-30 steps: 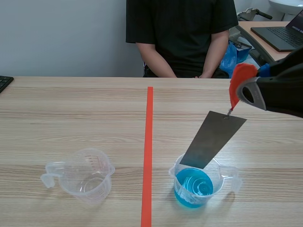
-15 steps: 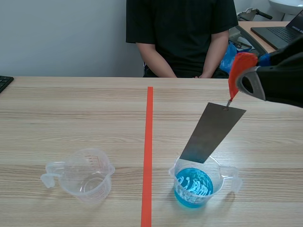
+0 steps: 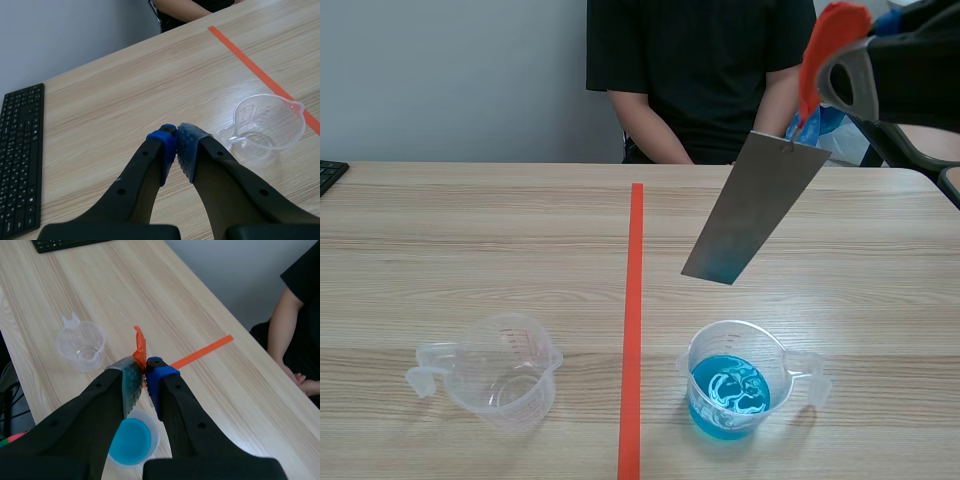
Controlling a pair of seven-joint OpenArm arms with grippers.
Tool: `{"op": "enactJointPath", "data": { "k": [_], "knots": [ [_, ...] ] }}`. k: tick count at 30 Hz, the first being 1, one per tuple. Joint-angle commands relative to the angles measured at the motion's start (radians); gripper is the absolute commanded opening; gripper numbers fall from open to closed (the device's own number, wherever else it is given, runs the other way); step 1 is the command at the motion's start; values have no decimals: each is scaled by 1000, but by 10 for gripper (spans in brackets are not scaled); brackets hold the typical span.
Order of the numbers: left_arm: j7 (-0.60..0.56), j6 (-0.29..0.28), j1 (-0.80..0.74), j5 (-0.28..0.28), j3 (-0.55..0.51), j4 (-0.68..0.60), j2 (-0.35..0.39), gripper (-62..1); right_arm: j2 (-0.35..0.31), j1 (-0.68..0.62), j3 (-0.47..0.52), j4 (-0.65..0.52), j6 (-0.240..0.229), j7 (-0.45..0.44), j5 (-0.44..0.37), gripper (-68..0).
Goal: Do the redox reaction experiment.
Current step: 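Raise the plate and point at it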
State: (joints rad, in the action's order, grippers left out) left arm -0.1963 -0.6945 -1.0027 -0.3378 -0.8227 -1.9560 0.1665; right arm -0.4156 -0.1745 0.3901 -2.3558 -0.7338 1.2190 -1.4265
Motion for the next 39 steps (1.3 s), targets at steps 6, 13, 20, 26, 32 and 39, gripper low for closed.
{"op": "enactJointPath", "data": {
  "k": [6, 13, 20, 26, 32, 39],
  "knots": [
    [-12, -2, -2, -10, 5, -9, -3, -563, -8, 63, -16, -5, 15, -40, -21, -658],
    [-12, -2, -2, -10, 5, -9, -3, -563, -8, 112, -123, -5, 35, -71, 18, -658],
    [-9, -2, 6, -10, 5, -9, -3, -563, -7, 164, -254, -5, 50, -137, 114, -658],
    [-9, -2, 6, -10, 5, -9, -3, -563, 16, 189, -361, -5, 64, -191, 198, -658],
    [-8, -2, 6, -10, 5, -9, -3, -563, 56, 192, -450, -5, 84, -237, 288, -658],
    [-8, -2, 6, -10, 5, -9, -3, -563, 95, 192, -543, -5, 92, -269, 370, -658]
  ]
}}
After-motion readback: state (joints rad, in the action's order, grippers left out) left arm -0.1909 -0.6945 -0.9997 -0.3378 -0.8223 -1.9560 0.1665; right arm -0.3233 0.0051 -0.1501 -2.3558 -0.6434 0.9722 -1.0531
